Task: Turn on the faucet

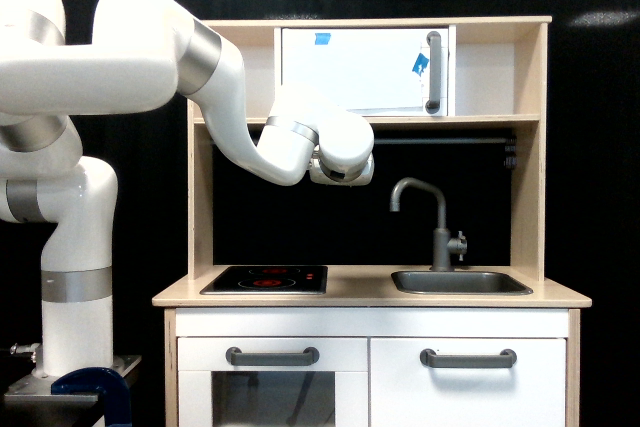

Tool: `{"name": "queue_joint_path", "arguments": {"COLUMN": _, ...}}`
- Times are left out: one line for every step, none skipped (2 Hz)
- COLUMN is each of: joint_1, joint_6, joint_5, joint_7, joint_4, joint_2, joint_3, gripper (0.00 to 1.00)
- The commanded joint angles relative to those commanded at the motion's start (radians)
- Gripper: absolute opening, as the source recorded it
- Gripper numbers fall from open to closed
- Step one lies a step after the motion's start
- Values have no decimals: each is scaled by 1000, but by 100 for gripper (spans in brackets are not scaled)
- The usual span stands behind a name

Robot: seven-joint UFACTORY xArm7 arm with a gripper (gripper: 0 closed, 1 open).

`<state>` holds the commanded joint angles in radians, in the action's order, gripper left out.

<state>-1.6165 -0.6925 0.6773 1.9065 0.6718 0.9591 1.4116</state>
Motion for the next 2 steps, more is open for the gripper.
{"name": "queue_joint_path", "arguments": {"joint_1": -336, "joint_6": 216, "joint_5": 7, "joint_7": 21, "joint_4": 97, "joint_2": 74, "joint_3": 108, "gripper": 100}}
{"name": "queue_joint_path", "arguments": {"joint_1": -514, "joint_6": 320, "joint_5": -51, "joint_7": -4, "joint_4": 176, "joint_2": 145, "joint_3": 165, "gripper": 100}}
